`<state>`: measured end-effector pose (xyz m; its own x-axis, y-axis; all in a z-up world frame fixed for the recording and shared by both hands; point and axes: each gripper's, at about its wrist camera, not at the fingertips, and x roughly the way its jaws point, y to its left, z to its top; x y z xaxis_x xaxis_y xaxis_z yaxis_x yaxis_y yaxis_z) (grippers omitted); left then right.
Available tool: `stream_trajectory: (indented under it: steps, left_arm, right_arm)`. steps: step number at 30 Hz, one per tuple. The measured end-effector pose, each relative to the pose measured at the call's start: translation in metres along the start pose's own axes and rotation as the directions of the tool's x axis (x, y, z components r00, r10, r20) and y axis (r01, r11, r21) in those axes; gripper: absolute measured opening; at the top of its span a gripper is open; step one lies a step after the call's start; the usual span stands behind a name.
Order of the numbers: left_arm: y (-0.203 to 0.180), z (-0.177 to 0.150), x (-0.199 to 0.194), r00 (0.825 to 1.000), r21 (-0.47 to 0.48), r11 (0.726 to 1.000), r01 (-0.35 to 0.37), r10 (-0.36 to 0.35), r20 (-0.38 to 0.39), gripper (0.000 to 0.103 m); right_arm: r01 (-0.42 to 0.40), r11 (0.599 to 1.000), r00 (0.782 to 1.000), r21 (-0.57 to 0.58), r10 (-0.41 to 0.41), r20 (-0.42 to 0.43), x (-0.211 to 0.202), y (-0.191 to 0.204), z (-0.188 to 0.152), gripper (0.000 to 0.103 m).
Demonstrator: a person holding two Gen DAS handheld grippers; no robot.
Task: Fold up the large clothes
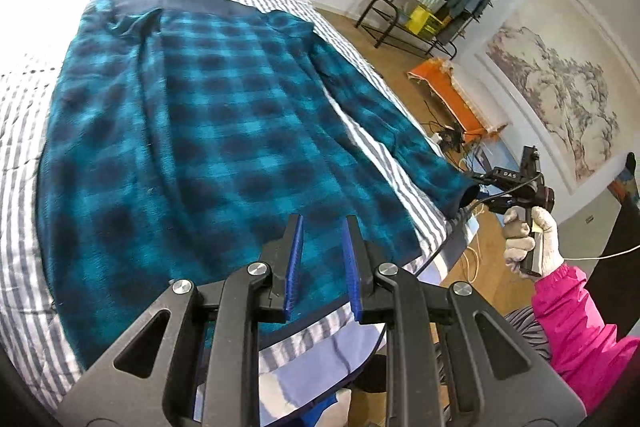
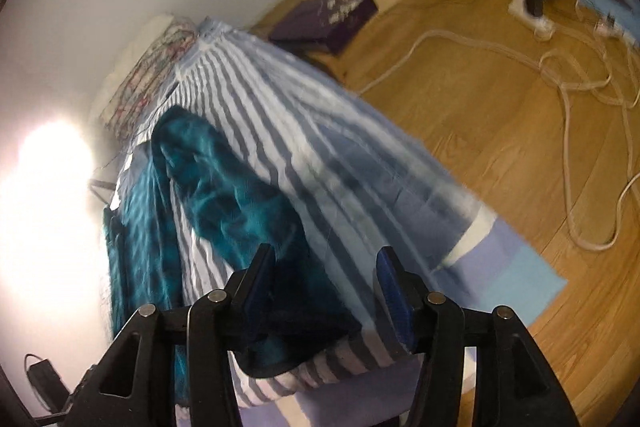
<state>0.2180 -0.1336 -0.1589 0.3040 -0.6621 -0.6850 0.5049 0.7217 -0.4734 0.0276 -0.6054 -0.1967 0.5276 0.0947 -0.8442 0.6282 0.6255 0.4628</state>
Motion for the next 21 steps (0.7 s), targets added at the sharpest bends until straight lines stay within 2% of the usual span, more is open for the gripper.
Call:
stream_trajectory:
  steps: [5,6,7,8,10,11,14,16,19,21]
  left_arm:
    - [-0.008,0.004,0.005,1.000,0.016,1.000,0.003,-0.003,0.002,0.019]
    - [-0.008,0.004,0.006,1.000,0.017,1.000,0.002,-0.002,-0.002,0.019]
    - [-0.009,0.003,0.008,1.000,0.018,1.000,0.000,0.000,-0.007,0.019]
    - [-0.008,0.003,0.009,1.000,0.016,1.000,0.000,0.000,-0.010,0.019]
    - [-0.008,0.002,0.010,1.000,0.019,1.000,0.000,0.000,-0.013,0.019]
    - [-0.009,0.002,0.010,1.000,0.022,1.000,-0.003,0.003,-0.014,0.019]
    - [-0.009,0.002,0.012,1.000,0.024,1.000,-0.007,0.007,-0.017,0.019]
    - [-0.008,0.002,0.014,1.000,0.026,1.000,-0.013,0.013,-0.020,0.019]
    - [-0.007,0.001,0.014,1.000,0.025,1.000,-0.019,0.020,-0.021,0.019]
    - [-0.005,0.002,0.013,1.000,0.016,1.000,-0.022,0.022,-0.014,0.019]
  right_arm:
    - [-0.082,0.996,0.993,-0.016,0.081,-0.082,0.011,0.002,-0.012,0.055]
    - [-0.070,0.997,0.993,-0.022,0.067,-0.094,0.015,0.004,-0.015,0.045]
    - [-0.057,0.998,0.993,-0.020,0.055,-0.107,0.019,0.004,-0.017,0.026]
    - [-0.066,0.998,0.991,-0.008,0.065,-0.121,0.021,0.002,-0.018,0.022]
    - [-0.124,0.992,0.985,0.027,0.127,-0.120,0.017,-0.001,-0.017,0.007]
    - [-0.151,0.988,0.983,0.023,0.152,-0.104,0.010,0.001,-0.016,0.007]
    - [-0.162,0.987,0.986,-0.020,0.161,-0.047,-0.008,0.010,-0.014,0.004]
    - [-0.145,0.989,0.989,-0.035,0.144,-0.027,-0.011,0.012,-0.014,0.004]
    - [-0.041,0.998,0.998,-0.043,0.039,-0.054,0.002,0.010,-0.011,0.003]
    - [-0.065,0.998,0.997,-0.022,0.064,-0.050,0.000,0.009,-0.010,0.003]
